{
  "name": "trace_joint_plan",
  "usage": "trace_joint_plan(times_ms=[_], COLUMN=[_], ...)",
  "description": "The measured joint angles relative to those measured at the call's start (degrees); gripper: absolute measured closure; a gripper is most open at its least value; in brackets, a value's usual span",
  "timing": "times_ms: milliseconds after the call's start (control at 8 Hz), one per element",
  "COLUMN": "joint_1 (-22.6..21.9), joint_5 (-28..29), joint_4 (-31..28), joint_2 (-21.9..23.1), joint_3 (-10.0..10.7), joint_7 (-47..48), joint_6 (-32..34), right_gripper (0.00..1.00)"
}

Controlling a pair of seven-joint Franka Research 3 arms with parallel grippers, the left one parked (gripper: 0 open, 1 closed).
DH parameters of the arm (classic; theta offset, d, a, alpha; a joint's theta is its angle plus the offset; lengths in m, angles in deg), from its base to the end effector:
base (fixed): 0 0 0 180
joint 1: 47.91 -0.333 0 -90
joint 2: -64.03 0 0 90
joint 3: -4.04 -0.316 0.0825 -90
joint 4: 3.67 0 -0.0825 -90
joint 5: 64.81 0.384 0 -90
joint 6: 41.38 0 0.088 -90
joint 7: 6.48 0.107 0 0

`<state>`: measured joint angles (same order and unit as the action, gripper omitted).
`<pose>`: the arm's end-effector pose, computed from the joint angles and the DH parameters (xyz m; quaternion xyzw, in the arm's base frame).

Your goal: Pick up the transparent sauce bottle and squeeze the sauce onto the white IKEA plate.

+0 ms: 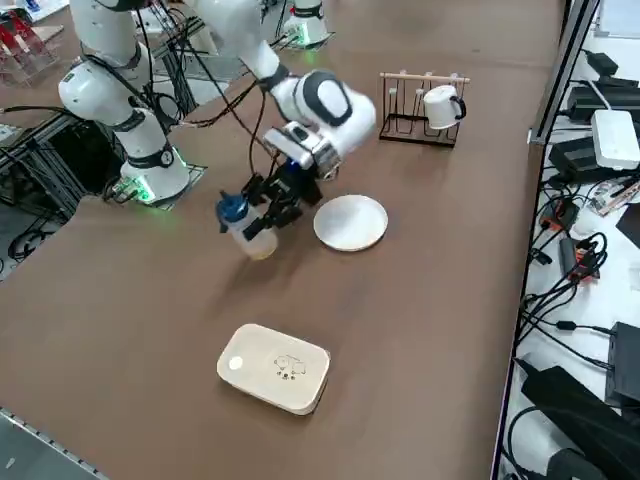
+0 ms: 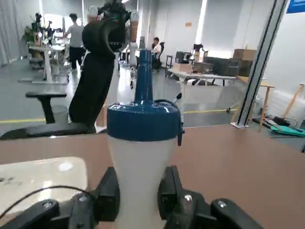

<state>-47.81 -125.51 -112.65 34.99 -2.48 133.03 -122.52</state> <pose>0.5547 -0.0453 0.2434 0.4679 -0.6401 0.3128 0.5229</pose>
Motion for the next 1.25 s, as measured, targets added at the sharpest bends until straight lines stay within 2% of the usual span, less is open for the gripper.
trace_joint_plan(times_ms=[250,500,875,1250], joint_1=[-0.5,-2.22,-6.55,-10.72], joint_5=[1.56,7.82,13.09,21.02], joint_4=[4.63,11.04,18.53,22.22], joint_2=[-0.55,-1.92,-4.49,-6.2], joint_3=[-1.86,-3.26,-3.56,-3.68], joint_7=[-6.97,-15.31,-27.04,-37.07], joint_6=[0.02,0.0,0.03,0.0], right_gripper=[0.59,0.59,0.59,0.59])
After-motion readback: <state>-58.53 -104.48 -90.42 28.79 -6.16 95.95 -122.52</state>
